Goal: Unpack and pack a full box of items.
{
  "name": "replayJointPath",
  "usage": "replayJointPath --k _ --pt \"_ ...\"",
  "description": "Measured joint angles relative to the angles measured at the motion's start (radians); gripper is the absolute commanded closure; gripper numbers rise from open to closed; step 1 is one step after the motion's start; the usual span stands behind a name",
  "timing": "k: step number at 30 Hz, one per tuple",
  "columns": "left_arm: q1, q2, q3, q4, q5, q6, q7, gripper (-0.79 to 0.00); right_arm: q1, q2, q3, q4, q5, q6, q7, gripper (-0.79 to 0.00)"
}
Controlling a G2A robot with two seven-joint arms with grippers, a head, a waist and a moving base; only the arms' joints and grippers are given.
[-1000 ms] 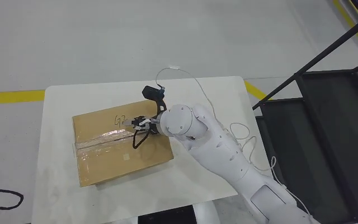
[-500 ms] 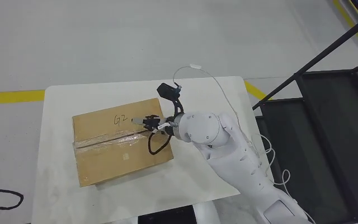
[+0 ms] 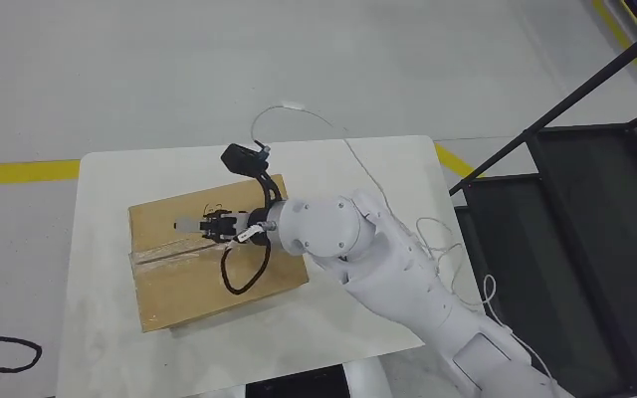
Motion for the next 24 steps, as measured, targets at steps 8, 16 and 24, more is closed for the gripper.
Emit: replayJointPath --k 8,16,24 --pt "0.0 0.0 0.0 0.0 0.0 0.0 0.0 -0.785 0.171 -0.102 -0.199 0.312 0.166 -0.066 -0.115 -0.785" --pt "0.0 0.0 0.0 0.0 0.0 0.0 0.0 -0.785 0.194 -0.115 -0.182 0.395 0.19 -0.038 -0.125 -0.785" --pt "0.0 0.0 0.0 0.0 0.0 0.0 0.0 -0.785 0.078 -0.027 -0.066 0.279 0.024 0.008 0.004 -0.785"
